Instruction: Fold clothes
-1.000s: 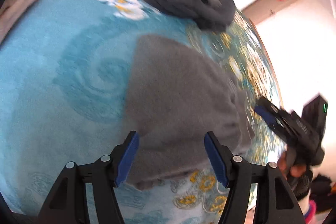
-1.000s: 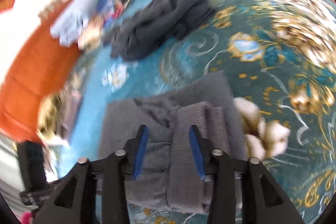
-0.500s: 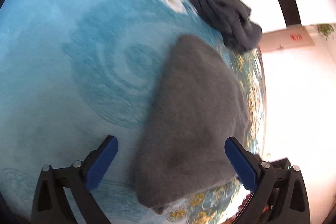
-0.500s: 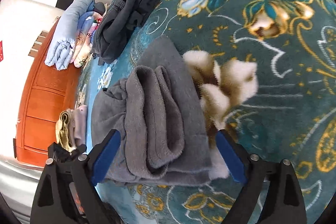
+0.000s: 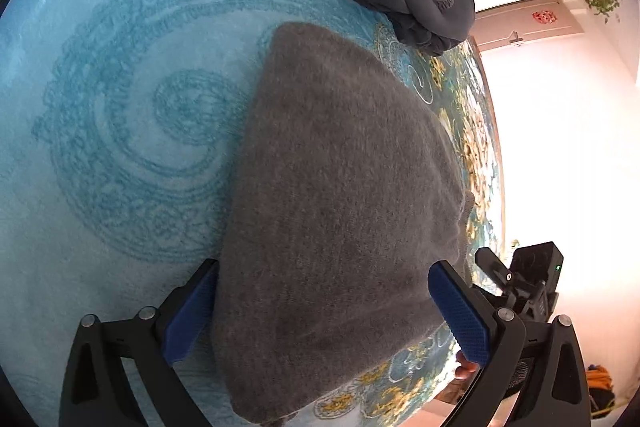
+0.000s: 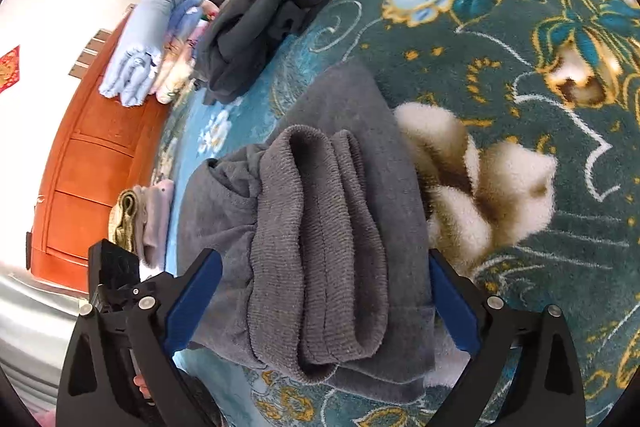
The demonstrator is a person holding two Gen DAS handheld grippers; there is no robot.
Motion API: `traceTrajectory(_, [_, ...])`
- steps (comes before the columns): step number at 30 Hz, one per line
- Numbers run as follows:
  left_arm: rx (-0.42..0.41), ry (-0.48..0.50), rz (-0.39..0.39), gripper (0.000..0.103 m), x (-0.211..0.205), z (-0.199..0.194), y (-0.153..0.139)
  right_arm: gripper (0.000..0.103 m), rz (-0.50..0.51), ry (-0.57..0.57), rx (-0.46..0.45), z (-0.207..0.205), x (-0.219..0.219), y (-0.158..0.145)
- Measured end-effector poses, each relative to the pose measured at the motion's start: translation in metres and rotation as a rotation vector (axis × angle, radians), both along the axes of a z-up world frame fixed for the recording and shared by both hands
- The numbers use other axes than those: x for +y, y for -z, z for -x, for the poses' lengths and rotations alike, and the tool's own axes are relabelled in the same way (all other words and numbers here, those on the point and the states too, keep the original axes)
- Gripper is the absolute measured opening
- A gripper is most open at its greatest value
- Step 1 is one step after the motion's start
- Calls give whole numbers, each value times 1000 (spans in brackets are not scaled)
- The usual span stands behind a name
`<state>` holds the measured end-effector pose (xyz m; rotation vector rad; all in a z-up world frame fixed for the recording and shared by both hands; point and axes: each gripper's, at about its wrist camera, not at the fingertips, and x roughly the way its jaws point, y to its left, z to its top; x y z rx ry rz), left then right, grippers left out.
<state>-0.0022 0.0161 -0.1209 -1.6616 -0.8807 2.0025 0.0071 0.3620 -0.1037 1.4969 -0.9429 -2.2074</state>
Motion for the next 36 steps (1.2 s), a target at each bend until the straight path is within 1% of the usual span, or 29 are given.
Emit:
traceTrajectory(2, [11,-9,21,103,-1,1,-7,99,0,28,-13,4,0,-1])
traceTrajectory(5, [32,-22,3,103,-7,4,-13,99,-28,21,-18,8,-7,-4])
traceTrajectory(7, [1,-32,0,103,-13,5,-10,97,-48,14,-21,9,-10,-5])
traceTrajectory(8, [-17,-46,2,102,-16,6,-6,93,-57,14,-21,9,-11,-6])
traceTrajectory(9, [-20,-51,-17,102,-19,6,-6,90,-67,13,-22,9,-12,-6])
traceTrajectory(11, [-24,-62,-58,101,-25,8,-6,77,-80,43,-39,7,-9,-5])
traceTrajectory(12, [-26,-67,-78,100,-28,9,-6,73,-83,60,-49,5,-6,-4])
traceTrajectory(13, [-28,-72,-99,99,-31,9,-5,65,-86,77,-58,3,-3,-3])
traceTrajectory(14, [-38,-68,-112,95,-31,9,-2,57,-83,93,-65,2,0,-3])
traceTrajectory(15, [-56,-79,-128,87,-32,9,2,53,-76,106,-67,0,3,-3])
traceTrajectory(16, [-75,-92,-145,83,-33,9,7,45,-69,119,-70,-3,6,-3])
traceTrajectory(17, [-94,-104,-161,76,-34,9,12,41,-64,133,-73,-4,8,-4])
traceTrajectory(18, [-102,-120,-188,74,-38,7,15,39,-53,144,-76,-5,9,-4])
traceTrajectory(20, [-77,-106,-151,70,-35,5,8,36,-38,163,-80,-7,11,-4])
traceTrajectory(22, [-51,-91,-113,63,-33,3,2,34,-31,179,-83,-9,12,-5])
traceTrajectory(23, [-38,-83,-94,58,-31,2,-1,28,-28,187,-85,-10,12,-5])
traceTrajectory(24, [-25,-76,-75,52,-30,1,-4,26,-26,193,-84,-11,12,-7])
traceTrajectory(26, [1,-61,-36,45,-27,-1,-11,21,-21,199,-77,-13,11,-12])
traceTrajectory(29, [40,-38,21,33,-24,-4,-21,17,-13,198,-58,-17,9,-22])
traceTrajectory(33, [92,7,98,27,-8,-4,-34,16,-13,184,-31,-23,3,-41])
traceTrajectory(36, [102,14,124,24,-13,-22,-46,15,-18,172,-20,-32,-3,-51])
